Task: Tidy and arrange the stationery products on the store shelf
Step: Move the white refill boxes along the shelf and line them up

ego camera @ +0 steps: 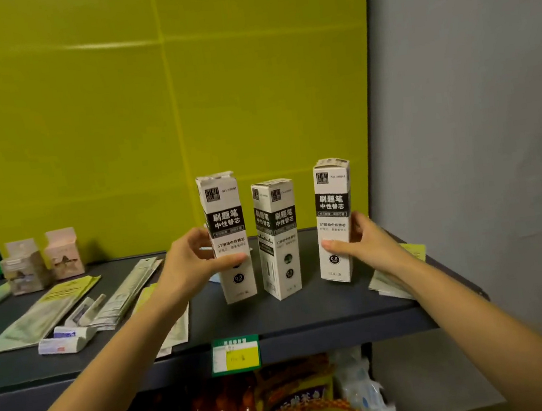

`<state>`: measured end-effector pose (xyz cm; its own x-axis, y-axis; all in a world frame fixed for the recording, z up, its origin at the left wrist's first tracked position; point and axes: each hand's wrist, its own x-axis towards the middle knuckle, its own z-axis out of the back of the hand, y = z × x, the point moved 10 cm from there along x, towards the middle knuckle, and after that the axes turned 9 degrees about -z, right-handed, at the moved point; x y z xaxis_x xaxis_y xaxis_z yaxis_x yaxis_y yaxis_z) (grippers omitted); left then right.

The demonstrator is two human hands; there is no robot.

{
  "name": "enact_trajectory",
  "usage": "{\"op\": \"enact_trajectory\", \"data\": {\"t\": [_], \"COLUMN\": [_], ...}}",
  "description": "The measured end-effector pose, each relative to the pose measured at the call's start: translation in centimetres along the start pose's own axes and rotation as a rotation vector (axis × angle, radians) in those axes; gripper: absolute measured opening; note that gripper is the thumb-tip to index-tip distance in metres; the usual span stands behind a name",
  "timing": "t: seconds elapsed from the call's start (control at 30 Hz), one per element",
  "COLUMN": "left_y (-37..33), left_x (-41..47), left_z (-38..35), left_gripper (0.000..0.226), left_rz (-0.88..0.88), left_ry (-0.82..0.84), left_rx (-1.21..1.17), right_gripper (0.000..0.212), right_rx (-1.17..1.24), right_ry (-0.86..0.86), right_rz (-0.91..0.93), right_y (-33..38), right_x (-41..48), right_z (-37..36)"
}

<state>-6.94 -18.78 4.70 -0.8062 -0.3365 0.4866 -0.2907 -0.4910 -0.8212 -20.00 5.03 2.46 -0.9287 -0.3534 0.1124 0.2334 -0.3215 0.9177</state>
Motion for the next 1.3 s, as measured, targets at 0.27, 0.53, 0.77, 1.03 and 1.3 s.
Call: {"op": "enact_trajectory", "data": {"t": [0.27, 0.53, 0.77, 1.03, 1.3], "left_y": [2.3, 2.3, 2.7, -0.9, -7.5], "left_x": [1.6, 2.4, 2.3, -0.5, -4.7], "left_z": [-2.2, -3.5, -3.8, -0.6, -6.0], "left_gripper": [0.047, 0.039, 0.051, 0.052, 0.015], "left_rz": [0.029, 0.029, 0.081, -0.084, -0.415], "left_ry": [-0.013, -0.062, 0.015, -0.188, -0.186], "left_rx": [0.133, 0.127, 0.155, 0.489, 0.431], "right_gripper": [0.065, 0.063, 0.068, 0.074, 0.085], "right_rx": [-0.131, -0.137, -0.162, -0.380, -0.737], "right_ry": [0.100, 0.189, 0.258, 0.259, -0.150], "right_rz": [-0.023, -0.016, -0.015, -0.024, -0.222], "right_y": [-1.1, -1.0, -1.3, -3.0, -8.2], "right_x": [3.6, 5.0, 5.4, 3.9, 1.9], "right_z": [-1.0, -0.7, -0.7, 5.1, 11.9]}}
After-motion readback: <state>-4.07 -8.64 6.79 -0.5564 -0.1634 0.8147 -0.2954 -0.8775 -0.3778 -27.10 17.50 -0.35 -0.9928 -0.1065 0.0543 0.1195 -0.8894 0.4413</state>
